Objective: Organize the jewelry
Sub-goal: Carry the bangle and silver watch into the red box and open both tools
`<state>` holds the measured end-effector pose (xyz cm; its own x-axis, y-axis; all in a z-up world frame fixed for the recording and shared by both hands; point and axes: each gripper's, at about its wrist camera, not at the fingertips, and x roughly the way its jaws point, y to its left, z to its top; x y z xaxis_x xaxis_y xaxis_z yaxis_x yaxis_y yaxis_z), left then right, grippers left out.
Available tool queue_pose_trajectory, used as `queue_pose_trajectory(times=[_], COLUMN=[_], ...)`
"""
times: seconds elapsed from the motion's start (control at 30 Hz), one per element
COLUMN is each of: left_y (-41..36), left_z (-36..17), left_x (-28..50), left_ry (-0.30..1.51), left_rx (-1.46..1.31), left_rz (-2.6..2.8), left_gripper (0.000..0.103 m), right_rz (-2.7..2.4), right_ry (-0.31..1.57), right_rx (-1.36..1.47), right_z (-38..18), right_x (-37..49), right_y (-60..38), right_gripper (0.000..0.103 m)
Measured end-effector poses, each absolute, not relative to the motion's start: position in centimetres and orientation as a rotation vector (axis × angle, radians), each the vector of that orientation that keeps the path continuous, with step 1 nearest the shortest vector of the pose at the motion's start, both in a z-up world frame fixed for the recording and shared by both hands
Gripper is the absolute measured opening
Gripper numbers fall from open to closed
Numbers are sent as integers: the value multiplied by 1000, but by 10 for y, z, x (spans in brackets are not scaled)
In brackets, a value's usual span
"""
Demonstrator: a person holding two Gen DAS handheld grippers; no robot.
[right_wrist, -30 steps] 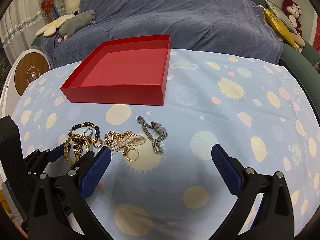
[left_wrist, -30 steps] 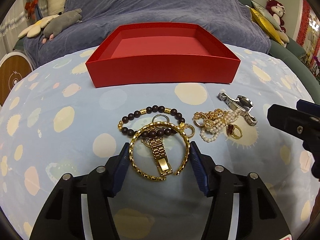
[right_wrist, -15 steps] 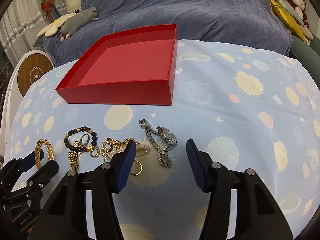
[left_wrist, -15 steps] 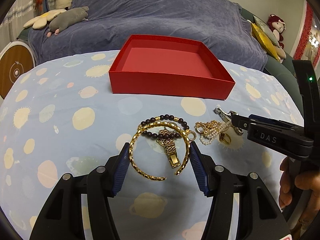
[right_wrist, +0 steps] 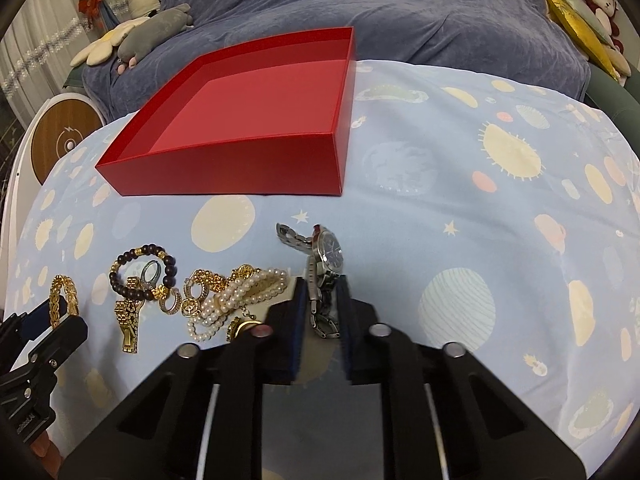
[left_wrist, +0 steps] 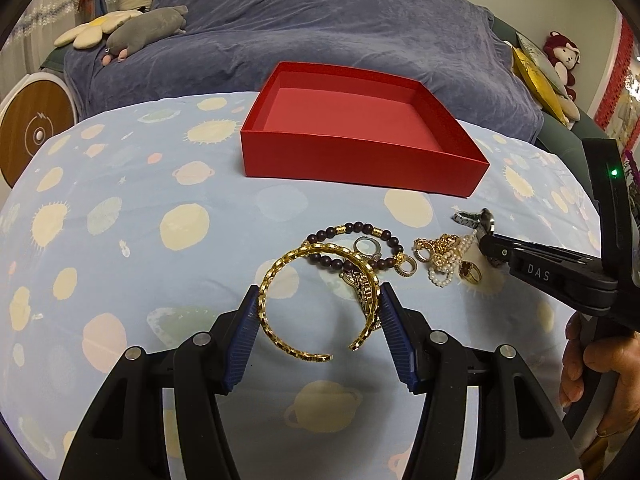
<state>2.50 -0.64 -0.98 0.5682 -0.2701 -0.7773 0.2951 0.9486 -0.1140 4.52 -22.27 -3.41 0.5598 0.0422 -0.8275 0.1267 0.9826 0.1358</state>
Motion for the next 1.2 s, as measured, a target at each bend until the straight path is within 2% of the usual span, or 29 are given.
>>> queue_pose_trajectory(times=[0.3,0.53,0.8,1.0,1.2], left_y=[-1,0,-23,-54,-82], left_z=[-3,28,85,82,45], left_x=[26,36,113,202,268], left_ry=[886,861,768,786,834], left_rx=[12,-13,33,33,86], left_rz=[-328,-358,-391,-393,-361], left_gripper=[56,56,56,56,56], right_rz=[-12,50,74,44,38], right_ry=[911,820,737,777,874], right_rx=[226,228,195,189,203], right_z=[-7,41,93,82,39], right_x=[33,26,98,183,249], right_y=[-222,-218,-231,-241,-248], right_gripper=[8,8,8,8,8])
